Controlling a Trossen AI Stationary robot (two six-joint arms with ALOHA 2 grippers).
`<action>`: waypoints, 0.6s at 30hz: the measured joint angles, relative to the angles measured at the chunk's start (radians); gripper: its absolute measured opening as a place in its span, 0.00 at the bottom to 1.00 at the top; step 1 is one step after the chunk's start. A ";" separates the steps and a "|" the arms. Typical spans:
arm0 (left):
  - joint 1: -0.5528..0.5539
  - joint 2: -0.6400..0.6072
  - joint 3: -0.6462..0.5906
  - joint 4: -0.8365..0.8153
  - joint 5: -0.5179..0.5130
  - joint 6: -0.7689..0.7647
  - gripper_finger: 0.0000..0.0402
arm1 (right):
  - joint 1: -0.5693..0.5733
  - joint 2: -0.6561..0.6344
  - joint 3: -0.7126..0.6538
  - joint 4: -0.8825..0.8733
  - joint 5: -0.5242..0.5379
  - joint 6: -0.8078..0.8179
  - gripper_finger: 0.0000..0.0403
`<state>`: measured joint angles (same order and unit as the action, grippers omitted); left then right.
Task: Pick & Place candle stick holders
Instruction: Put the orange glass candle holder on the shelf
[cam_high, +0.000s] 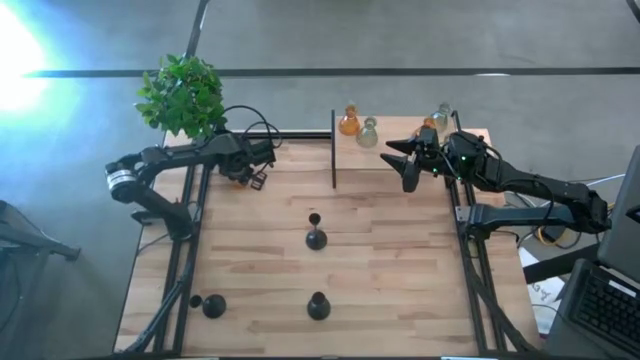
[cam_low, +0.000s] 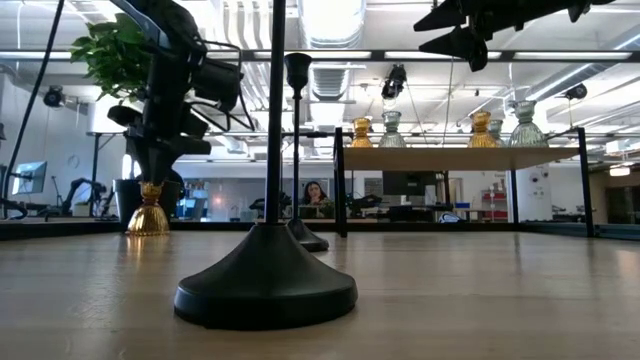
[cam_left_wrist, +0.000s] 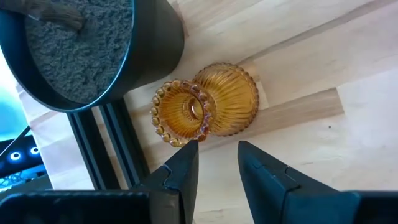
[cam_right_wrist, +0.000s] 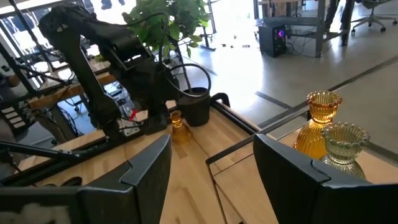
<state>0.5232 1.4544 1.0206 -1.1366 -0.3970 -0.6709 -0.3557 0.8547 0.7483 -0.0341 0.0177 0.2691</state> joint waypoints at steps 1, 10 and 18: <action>0.000 0.000 0.000 0.001 0.002 0.002 0.29 | 0.000 0.000 0.000 0.000 0.000 0.000 0.54; 0.000 -0.005 -0.001 0.001 0.017 0.008 0.29 | 0.000 0.000 0.000 0.000 0.002 0.000 0.54; 0.000 -0.048 0.077 -0.006 -0.025 0.043 0.29 | 0.000 0.000 0.000 0.001 0.009 0.000 0.54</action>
<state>0.5236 1.4062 1.0975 -1.1428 -0.4217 -0.6275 -0.3557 0.8547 0.7479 -0.0334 0.0265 0.2691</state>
